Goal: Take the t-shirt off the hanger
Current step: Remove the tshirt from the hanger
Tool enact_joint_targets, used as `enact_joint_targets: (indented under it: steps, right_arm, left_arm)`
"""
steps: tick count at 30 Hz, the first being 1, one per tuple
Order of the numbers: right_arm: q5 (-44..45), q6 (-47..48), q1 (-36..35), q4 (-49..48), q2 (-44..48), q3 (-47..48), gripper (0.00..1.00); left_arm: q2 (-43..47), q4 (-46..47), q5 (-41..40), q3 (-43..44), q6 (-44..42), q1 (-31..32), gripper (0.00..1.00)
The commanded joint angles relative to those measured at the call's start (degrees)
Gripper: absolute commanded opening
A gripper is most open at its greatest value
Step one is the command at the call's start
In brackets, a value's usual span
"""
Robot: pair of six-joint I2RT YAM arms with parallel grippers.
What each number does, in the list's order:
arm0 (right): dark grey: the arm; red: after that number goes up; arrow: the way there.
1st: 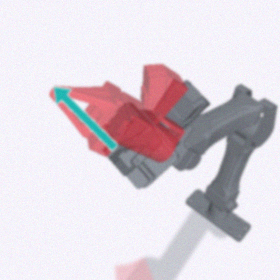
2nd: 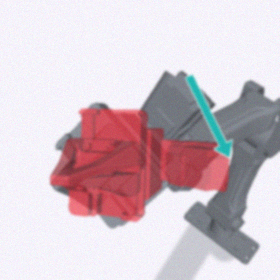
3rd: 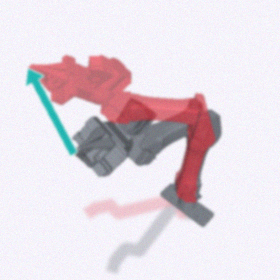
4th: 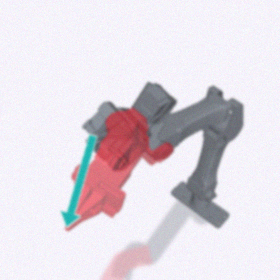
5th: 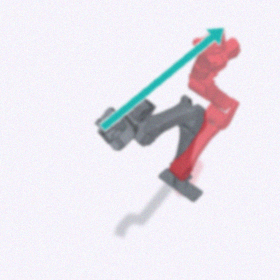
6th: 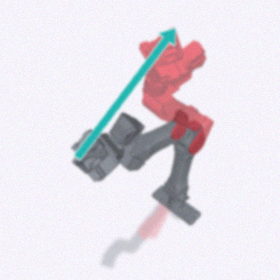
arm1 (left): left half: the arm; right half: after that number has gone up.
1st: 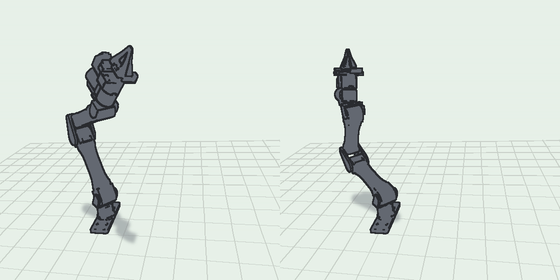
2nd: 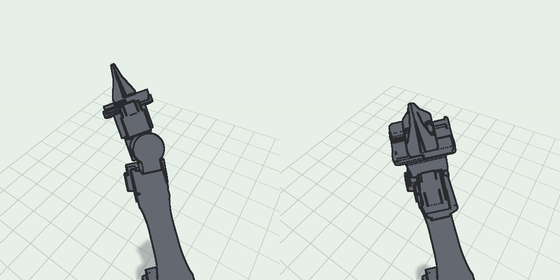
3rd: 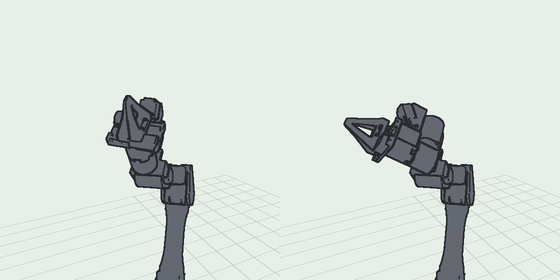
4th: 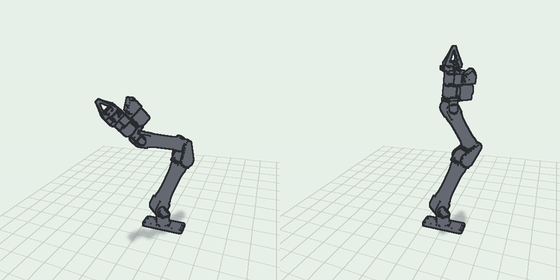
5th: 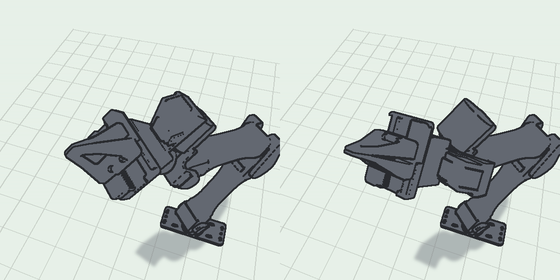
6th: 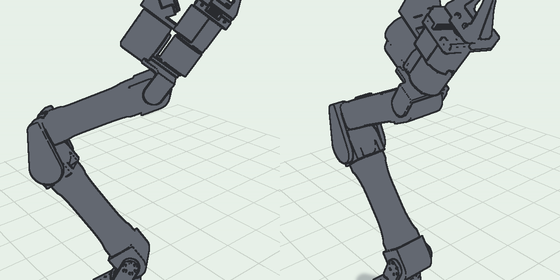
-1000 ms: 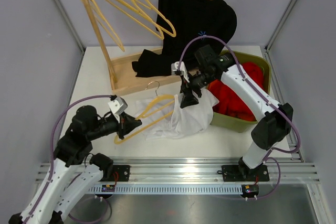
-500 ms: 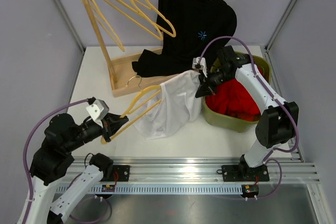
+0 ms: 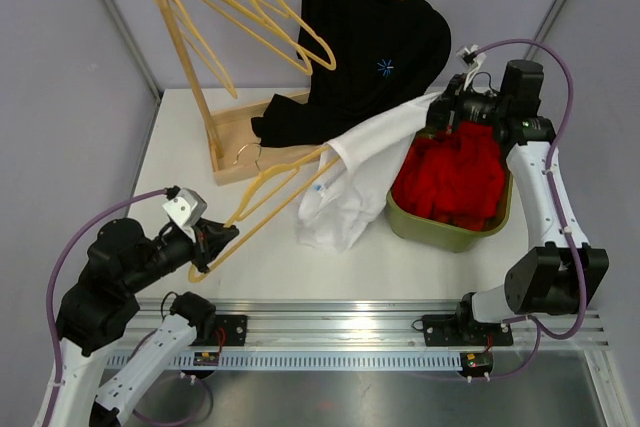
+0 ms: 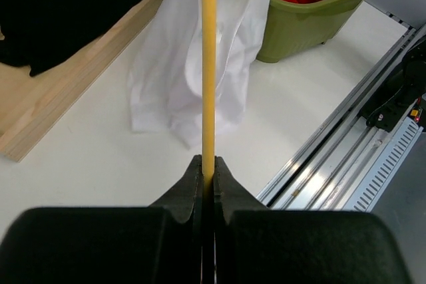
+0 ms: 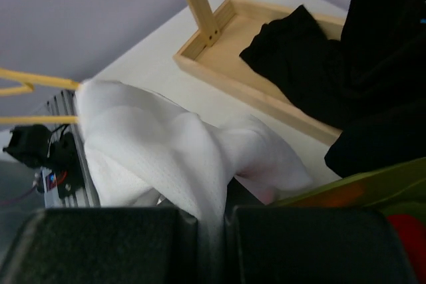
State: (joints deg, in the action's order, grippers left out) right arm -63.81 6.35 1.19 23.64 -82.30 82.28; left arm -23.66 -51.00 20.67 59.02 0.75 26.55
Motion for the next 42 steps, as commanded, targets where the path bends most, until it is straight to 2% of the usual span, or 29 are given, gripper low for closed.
enact_joint_targets:
  steps: [1, 5, 10, 14, 16, 17, 18, 21, 23, 29, 30, 32, 33, 34, 37, 42]
  right_arm:
    - [-1.23, -15.4, 1.27, -14.41, 0.65, -0.98, 0.0]
    - [-0.43, -18.12, 2.15, -17.65, 0.65, -2.74, 0.0]
    - [-1.93, -16.64, 2.24, -13.9, -1.45, -1.51, 0.0]
    - [-1.31, -11.46, 1.89, -9.76, -2.77, -0.54, 0.0]
    - [-1.84, -7.52, -0.47, -3.28, -3.65, 1.82, 0.0]
    - [-1.32, -0.27, -2.23, 0.41, -4.35, 2.87, 0.0]
    - [-0.36, 3.46, -4.68, 7.75, -4.79, 4.89, 0.0]
    - [3.94, 15.25, -13.04, 17.54, -5.59, 6.14, 0.0]
    - [4.57, 20.6, -17.42, 19.86, -5.15, 5.79, 0.0]
    - [5.71, 26.42, -19.74, 21.8, -4.18, 2.01, 0.02]
    - [6.5, 26.87, -19.74, 22.32, -4.18, 1.05, 0.04]
    - [8.52, 28.53, -19.82, 23.12, -4.27, 0.25, 0.17]
    - [9.14, 29.41, -19.74, 24.42, -4.36, -0.27, 0.24]
    - [10.54, 30.21, -19.74, 25.22, -4.44, -0.45, 0.41]
    - [13.7, 34.5, -19.65, 28.38, -4.1, 0.33, 0.59]
    - [15.48, 41.01, -19.65, 30.4, 0.56, 0.6, 0.69]
  left_arm:
    - [1.25, -0.14, -2.21, 2.67, 1.62, -0.18, 0.0]
    - [1.51, -2.17, -3.7, 4.25, 1.44, -0.18, 0.0]
    - [3.18, -3.05, -4.23, 7.06, 1.71, -0.18, 0.0]
    - [3.27, -3.05, -5.37, 9.88, 1.97, -0.18, 0.0]
    - [2.83, -2.35, -5.29, 10.06, 2.14, -0.18, 0.0]
    - [2.83, -1.82, -5.2, 9.88, 2.15, -0.18, 0.0]
    - [2.57, -1.3, -5.2, 9.01, 2.23, -0.18, 0.0]
    - [2.04, 2.73, -5.64, 6.47, 2.67, -0.18, 0.0]
    - [1.52, 4.5, -6.86, 5.41, 3.2, -0.18, 0.0]
    - [0.46, 8.81, -8.8, 2.24, 4.25, -0.18, 0.0]
    - [0.28, 9.16, -8.71, 1.8, 4.26, -0.18, 0.0]
    - [0.28, 9.43, -8.45, 0.92, 4.26, -0.18, 0.0]
    - [0.28, 9.6, -8.19, 0.57, 4.26, -0.18, 0.0]
    - [0.37, 9.78, -7.66, 0.3, 4.17, -0.18, 0.0]
    - [-0.5, 9.78, -5.9, -0.66, 3.64, -0.18, 0.0]
    - [-3.06, 9.96, -0.11, -1.98, 1.27, -0.18, 0.0]
